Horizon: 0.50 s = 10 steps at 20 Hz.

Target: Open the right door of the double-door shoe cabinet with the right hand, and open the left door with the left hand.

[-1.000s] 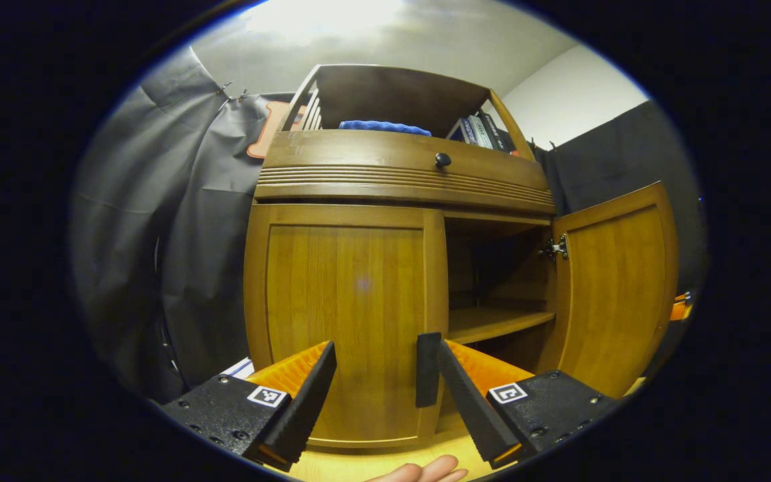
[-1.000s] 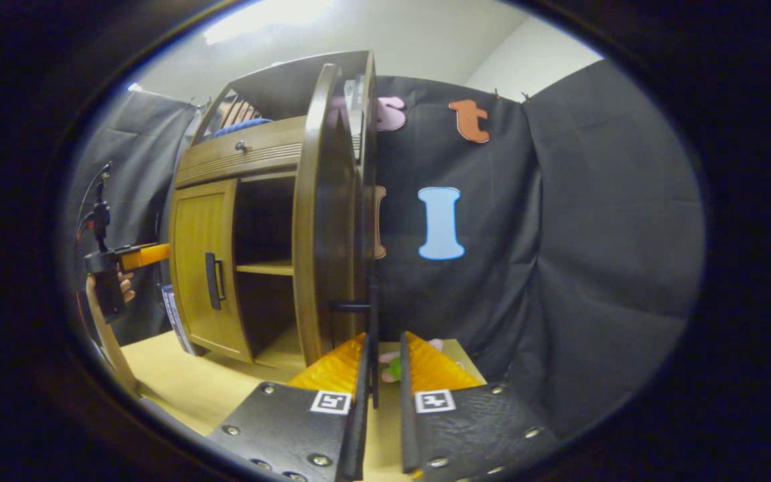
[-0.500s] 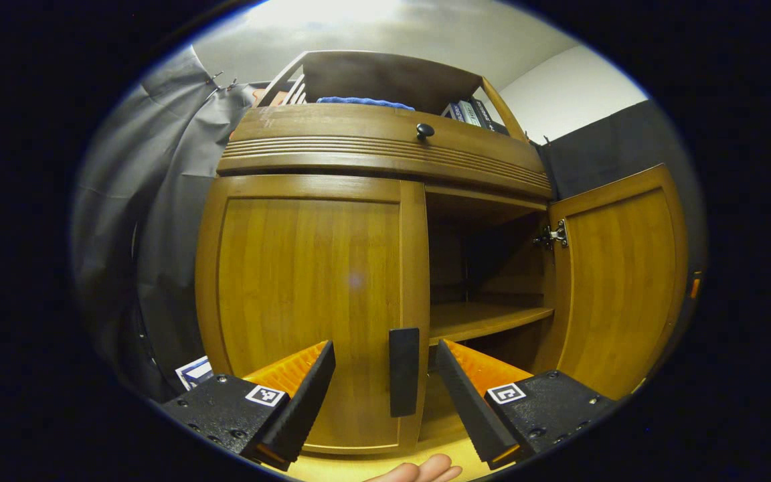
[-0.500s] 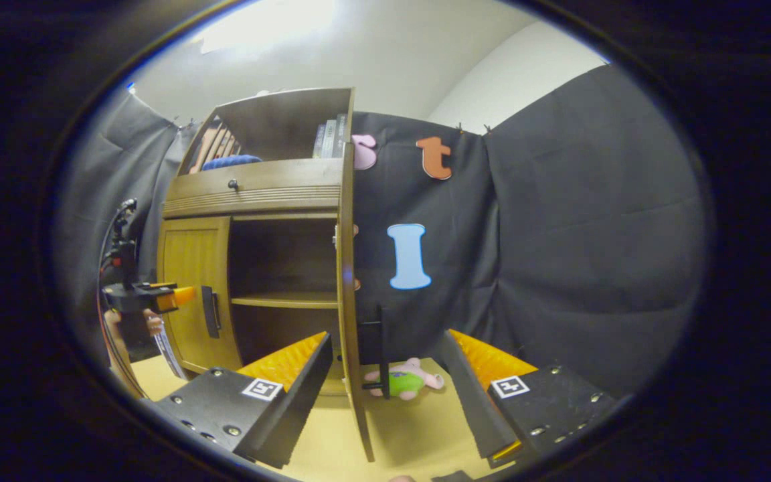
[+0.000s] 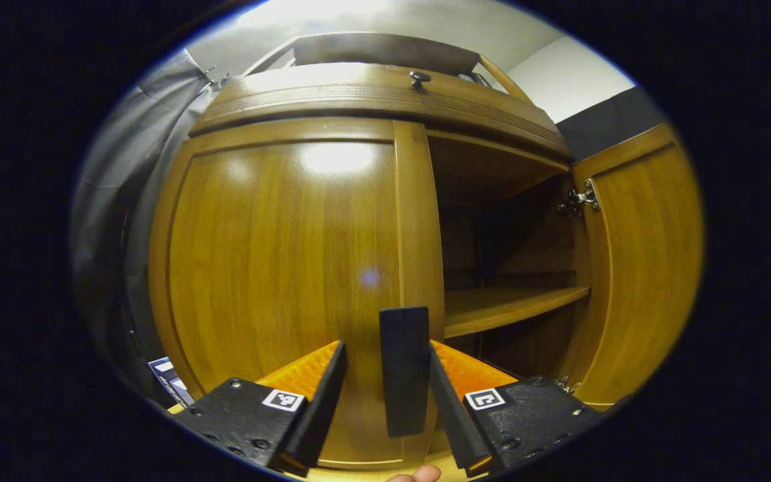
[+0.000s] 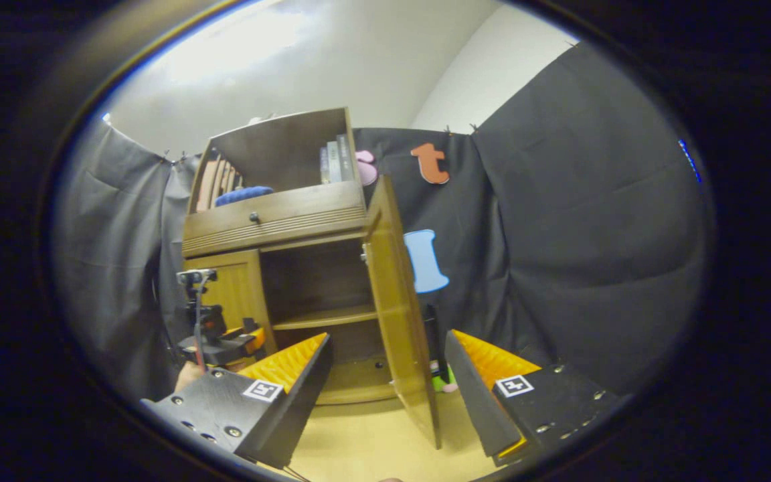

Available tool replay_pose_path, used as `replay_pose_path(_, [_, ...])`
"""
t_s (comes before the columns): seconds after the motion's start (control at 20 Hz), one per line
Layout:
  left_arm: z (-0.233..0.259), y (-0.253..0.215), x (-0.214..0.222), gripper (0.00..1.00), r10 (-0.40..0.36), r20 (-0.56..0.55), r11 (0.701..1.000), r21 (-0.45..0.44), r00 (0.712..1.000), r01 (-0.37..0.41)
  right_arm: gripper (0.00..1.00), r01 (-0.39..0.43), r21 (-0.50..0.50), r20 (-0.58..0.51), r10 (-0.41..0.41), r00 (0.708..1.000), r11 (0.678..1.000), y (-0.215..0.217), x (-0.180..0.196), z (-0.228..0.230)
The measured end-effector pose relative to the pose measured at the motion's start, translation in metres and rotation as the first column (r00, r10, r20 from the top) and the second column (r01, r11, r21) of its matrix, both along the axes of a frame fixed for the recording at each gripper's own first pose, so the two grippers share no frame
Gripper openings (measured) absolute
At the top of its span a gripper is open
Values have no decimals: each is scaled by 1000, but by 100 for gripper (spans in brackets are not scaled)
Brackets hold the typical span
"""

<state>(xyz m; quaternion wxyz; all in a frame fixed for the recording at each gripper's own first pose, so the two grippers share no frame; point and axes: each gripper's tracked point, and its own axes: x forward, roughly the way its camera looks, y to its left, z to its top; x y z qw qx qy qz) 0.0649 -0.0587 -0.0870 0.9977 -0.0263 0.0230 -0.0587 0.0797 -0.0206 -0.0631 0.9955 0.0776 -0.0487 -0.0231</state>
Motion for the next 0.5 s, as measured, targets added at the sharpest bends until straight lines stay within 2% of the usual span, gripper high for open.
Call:
replay_pose_path(0.05, [6, -12, 3, 73, -48, 20, 999, -13, 999, 48, 96, -15, -34, -6, 15, 1000, 999, 12, 1, -1])
replay_pose_path(0.1, [4, -15, -4, 60, -53, 1, 998, -14, 999, 53, 99, -28, -62, -14, 27, 1000, 998, 22, 2, -2])
replay_pose_path(0.2, [6, -13, -1, 34, -64, 23, 998, -8, 998, 64, 100, -38, -87, -44, 34, 998, 995, 35, 6, -8])
replay_pose_path(0.3, [7, -13, -2, 32, -88, 14, 996, -10, 996, 88, 100, -31, -90, -65, 25, 998, 995, 41, 10, -10])
replay_pose_path(0.5, [13, -11, -10, 31, -89, -18, 996, -22, 996, 89, 100, -18, -124, -76, 9, 997, 992, 48, 9, -14])
